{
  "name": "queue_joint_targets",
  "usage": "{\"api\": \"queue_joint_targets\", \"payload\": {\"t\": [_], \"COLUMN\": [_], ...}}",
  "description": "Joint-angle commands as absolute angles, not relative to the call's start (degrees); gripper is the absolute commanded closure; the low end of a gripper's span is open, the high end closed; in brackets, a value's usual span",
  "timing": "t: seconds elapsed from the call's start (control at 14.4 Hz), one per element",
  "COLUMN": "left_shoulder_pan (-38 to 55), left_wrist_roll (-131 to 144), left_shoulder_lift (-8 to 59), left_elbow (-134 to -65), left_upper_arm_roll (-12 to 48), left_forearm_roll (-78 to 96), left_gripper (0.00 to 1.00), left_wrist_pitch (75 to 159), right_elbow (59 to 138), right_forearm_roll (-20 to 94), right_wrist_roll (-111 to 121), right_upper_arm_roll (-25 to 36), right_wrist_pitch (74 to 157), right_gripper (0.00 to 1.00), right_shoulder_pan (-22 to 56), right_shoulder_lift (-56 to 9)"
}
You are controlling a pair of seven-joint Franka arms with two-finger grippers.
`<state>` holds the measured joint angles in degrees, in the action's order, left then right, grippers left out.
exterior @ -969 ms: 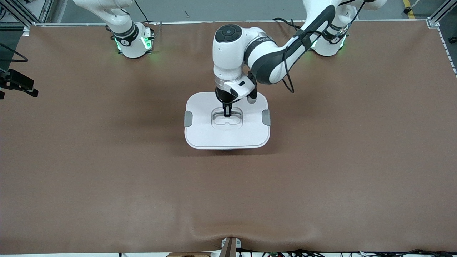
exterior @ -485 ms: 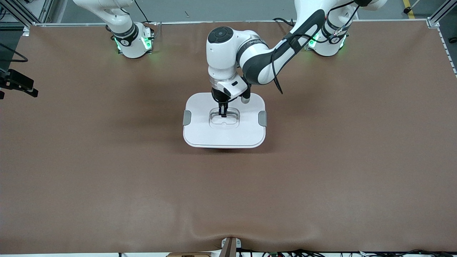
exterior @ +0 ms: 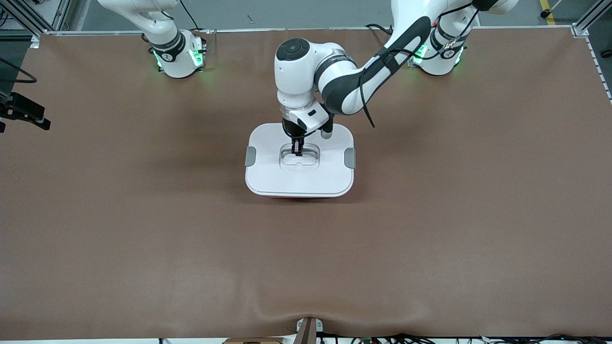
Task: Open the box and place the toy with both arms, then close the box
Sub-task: 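Press the lid down onto the box with the left gripper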
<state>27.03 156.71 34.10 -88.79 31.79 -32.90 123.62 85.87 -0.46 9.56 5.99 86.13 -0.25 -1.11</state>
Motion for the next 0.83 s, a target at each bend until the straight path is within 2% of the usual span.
{"api": "queue_joint_targets", "payload": {"t": [0.0, 0.76], "left_shoulder_pan": [27.60, 27.68], "left_wrist_roll": [162.25, 164.00], "left_shoulder_lift": [34.01, 31.99], "left_elbow": [-89.73, -92.99], "left_upper_arm_roll": [31.64, 31.64], "left_forearm_roll": [-35.51, -38.14], "left_gripper": [1.00, 1.00], "left_wrist_pitch": [124.01, 123.49], "right_elbow": [85.25, 85.17], "right_forearm_roll": [-1.23, -1.41], "right_wrist_roll": [9.23, 9.32], "right_upper_arm_roll": [5.98, 5.98], "right_wrist_pitch": [85.61, 84.90], "right_gripper": [0.00, 0.00], "right_shoulder_pan": [-0.35, -0.53], "right_shoulder_lift": [-0.88, -0.79]}}
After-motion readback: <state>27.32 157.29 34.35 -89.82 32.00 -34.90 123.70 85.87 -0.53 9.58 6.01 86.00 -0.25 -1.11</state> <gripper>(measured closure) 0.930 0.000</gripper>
